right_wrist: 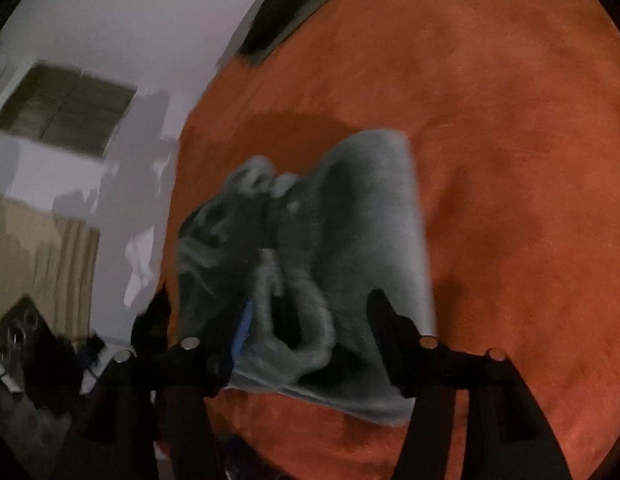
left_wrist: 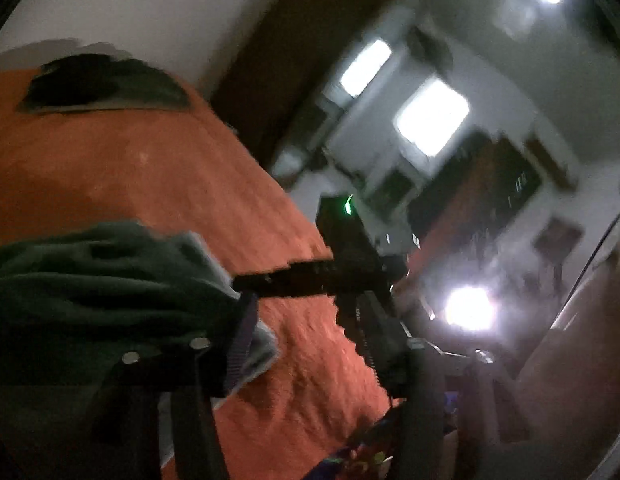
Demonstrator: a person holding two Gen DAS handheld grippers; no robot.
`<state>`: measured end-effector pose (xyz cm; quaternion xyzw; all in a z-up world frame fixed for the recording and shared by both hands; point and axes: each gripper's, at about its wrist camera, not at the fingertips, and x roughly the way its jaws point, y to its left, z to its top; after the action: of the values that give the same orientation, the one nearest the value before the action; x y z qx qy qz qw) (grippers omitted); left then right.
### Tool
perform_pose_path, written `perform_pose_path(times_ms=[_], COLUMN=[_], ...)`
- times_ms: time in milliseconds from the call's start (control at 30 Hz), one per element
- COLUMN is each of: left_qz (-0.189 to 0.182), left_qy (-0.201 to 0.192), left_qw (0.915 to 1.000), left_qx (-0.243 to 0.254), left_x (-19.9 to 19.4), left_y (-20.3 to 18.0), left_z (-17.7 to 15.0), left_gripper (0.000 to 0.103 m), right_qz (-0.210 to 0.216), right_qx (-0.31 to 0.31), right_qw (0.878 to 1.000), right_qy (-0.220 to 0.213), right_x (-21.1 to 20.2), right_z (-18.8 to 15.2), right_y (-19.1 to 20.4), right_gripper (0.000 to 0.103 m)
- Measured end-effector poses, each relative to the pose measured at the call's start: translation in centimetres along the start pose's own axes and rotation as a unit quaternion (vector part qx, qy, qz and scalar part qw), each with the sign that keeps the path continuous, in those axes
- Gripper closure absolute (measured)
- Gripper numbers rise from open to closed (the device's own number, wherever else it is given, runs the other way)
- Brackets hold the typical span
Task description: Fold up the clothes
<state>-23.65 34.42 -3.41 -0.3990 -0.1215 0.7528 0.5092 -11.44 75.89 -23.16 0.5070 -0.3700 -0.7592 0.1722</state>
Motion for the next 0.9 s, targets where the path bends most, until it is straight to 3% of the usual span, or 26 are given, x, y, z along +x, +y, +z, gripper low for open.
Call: perform_pose_path(times_ms=[67,133,233,333,400,567,600,633,700,900], left_qz=[0.051,0.112,0.185,0.223,0.224,0.212,0.208,0.204,0.202,0.19], left_qy=[-0.025,-0.042,-0.05,-0.031,-0.029,-0.002,0.007,0.013,0.021,0.006], left_qw=[0.9978,0.9903,0.9739,0.9538,0.943,0.9321,0.9315,0.9317,0.9329,0.9391], left_qx=[-0.034,-0.069,-0.122,-0.199,-0.244,-0.294,-0.298,-0.3,-0.297,-0.286], left_x=[-3.1,-6.0,-8.8,-10.5,-10.7,-9.8,-9.2,-8.9,-8.4,-7.9], left_y=[3.2,6.9,11.8,16.4,18.7,21.2,21.4,21.4,21.3,20.6], left_z=[0.2,0.2,-0.6,-2.2,-3.5,-5.7,-6.0,-6.1,-6.0,-4.3], left_gripper=[0.041,0.041,0.04,0.04,0.04,0.04,0.04,0.04,0.04,0.04], right_qz=[0.003,0.007,0.016,0.03,0.041,0.05,0.046,0.042,0.029,0.039], right_qx=[-0.022,-0.032,-0.04,-0.025,-0.01,0.006,0.003,-0.003,-0.019,-0.029], right_qw=[1.0,0.999,0.997,0.996,0.996,0.994,0.995,0.995,0.997,0.998], right_qy=[0.019,0.034,0.057,0.078,0.084,0.096,0.093,0.087,0.063,-0.029], right_x=[1.8,3.6,6.1,8.3,9.5,11.0,10.9,10.6,9.6,2.2], right_z=[1.8,3.4,5.6,7.2,8.0,8.7,8.4,8.2,7.6,5.9], right_y=[1.2,1.8,2.3,2.0,1.7,1.3,1.4,1.8,3.0,6.6], right_gripper=[0.038,0.037,0.037,0.037,0.037,0.04,0.059,0.069,0.076,0.08])
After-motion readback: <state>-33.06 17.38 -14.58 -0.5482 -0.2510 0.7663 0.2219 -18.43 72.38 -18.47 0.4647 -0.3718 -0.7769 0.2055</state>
